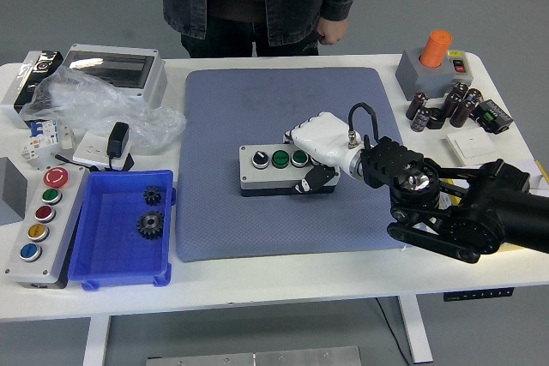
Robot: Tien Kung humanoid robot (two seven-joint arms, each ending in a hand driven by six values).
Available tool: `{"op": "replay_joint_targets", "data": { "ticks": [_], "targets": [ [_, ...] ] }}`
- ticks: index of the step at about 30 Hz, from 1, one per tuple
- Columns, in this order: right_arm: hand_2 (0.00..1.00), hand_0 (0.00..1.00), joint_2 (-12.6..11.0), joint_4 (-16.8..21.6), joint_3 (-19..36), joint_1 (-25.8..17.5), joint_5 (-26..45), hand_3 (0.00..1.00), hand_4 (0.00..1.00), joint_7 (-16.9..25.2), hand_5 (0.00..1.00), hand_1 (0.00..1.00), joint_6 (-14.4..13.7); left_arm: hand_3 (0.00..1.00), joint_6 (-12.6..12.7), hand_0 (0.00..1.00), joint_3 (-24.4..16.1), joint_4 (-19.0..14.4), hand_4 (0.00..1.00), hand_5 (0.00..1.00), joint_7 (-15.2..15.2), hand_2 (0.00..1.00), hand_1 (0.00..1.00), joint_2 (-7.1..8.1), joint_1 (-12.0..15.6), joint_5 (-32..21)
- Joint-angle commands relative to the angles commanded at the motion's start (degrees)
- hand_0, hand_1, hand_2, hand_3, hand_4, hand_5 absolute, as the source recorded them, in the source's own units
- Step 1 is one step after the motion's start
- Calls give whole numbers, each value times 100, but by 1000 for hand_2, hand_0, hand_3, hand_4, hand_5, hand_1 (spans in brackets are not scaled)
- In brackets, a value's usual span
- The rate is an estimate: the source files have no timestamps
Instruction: Pick up the button,place it on the desk,press the button,press the button
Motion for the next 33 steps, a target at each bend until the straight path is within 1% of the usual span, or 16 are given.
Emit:
{"op": "replay_joint_targets", "data": {
  "ticks": [4, 5, 10, 11, 16, 17, 22, 23, 27, 33],
  "targets": [
    [709, 724, -17, 18, 61, 14, 8, 690, 823, 10, 158, 696, 34, 672, -3, 704, -2, -1, 608, 448, -1, 694, 737, 6, -19, 7],
    [738, 762, -19, 21, 76, 14, 13, 794, 875, 16, 215, 713, 40, 672, -5, 704, 0, -2, 607, 448, -1, 694, 737, 6, -21, 6],
    [738, 762, -36, 58, 155, 13, 50, 794, 875, 59, 215, 713, 82, 672, -16, 704, 17, -1, 607, 448, -1, 694, 737, 1, -21, -11],
    [750, 765, -39, 61, 166, 12, 58, 829, 959, 66, 317, 716, 91, 672, -18, 704, 16, -2, 606, 447, -2, 692, 737, 1, -22, -9],
    [750, 765, -30, 38, 174, 3, 86, 829, 959, 78, 317, 716, 126, 672, -18, 704, 17, -4, 606, 447, -7, 692, 737, 4, -23, -11],
    [762, 767, -28, 32, 170, 1, 85, 871, 998, 74, 440, 720, 130, 671, -18, 704, 19, -4, 606, 448, -8, 689, 737, 4, -23, -13],
    [762, 767, -45, 41, 186, -8, 78, 871, 998, 54, 440, 720, 160, 671, -23, 704, 51, 0, 606, 448, -8, 689, 737, -3, -15, -36],
    [773, 771, -58, 64, 205, -7, 75, 884, 998, 52, 498, 722, 168, 671, -25, 703, 60, 0, 604, 447, -8, 688, 736, -4, -15, -41],
    [773, 771, -152, 252, 336, -4, 106, 884, 998, 44, 498, 722, 240, 671, -29, 703, 78, 1, 604, 447, -15, 688, 736, -6, -20, -53],
    [775, 772, -518, 936, 828, -68, 353, 887, 998, 25, 507, 723, 472, 670, -42, 704, 109, 3, 602, 446, -35, 688, 736, -9, -21, -78]
  ]
}}
